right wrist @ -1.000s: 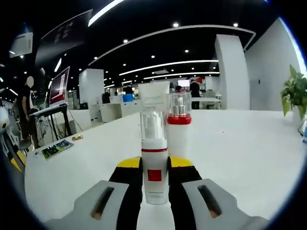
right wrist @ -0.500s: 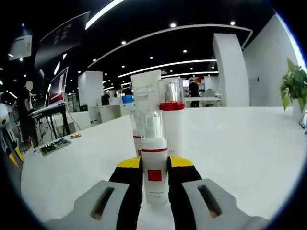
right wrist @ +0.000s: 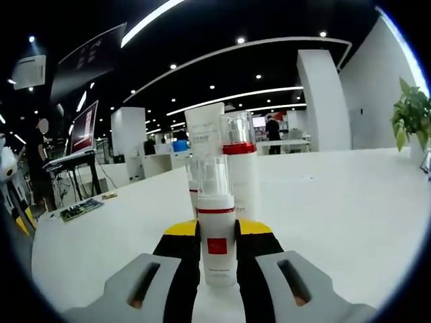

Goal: Arrange the skincare products in the storage area until every visible bottle or jar stands upright without overlapping.

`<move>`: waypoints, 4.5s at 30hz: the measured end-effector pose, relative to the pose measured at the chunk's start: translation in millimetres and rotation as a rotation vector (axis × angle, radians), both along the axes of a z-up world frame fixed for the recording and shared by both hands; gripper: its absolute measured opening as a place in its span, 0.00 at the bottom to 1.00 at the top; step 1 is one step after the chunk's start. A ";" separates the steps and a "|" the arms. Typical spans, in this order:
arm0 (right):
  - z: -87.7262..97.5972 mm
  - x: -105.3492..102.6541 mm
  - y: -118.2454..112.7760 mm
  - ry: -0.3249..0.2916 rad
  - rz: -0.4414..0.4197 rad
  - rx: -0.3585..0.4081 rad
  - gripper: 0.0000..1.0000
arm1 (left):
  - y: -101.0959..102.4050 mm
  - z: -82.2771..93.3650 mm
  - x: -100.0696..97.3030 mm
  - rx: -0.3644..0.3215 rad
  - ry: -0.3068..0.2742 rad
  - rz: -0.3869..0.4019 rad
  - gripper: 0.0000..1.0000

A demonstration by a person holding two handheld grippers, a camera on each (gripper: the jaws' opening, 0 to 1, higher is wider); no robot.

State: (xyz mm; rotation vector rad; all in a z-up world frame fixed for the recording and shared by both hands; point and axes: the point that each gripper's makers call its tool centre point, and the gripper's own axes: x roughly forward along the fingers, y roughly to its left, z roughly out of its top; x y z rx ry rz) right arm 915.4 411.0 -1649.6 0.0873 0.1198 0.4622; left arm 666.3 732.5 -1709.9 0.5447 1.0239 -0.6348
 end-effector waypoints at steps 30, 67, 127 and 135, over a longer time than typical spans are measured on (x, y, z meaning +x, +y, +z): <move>-2.0 30.7 -5.2 0.032 -0.072 0.008 0.18 | 2.1 0.1 0.5 0.008 -0.002 0.007 0.17; 19.3 32.3 -4.7 0.003 -0.101 -0.009 0.18 | 0.0 -0.5 -0.9 0.001 0.007 -0.004 0.17; 126.9 -191.3 272.5 0.079 0.528 0.189 0.18 | -54.5 115.6 31.7 -0.624 -0.363 0.046 0.37; 117.8 -206.5 290.1 0.099 0.577 0.169 0.18 | -53.3 122.7 31.6 -0.634 -0.393 0.039 0.25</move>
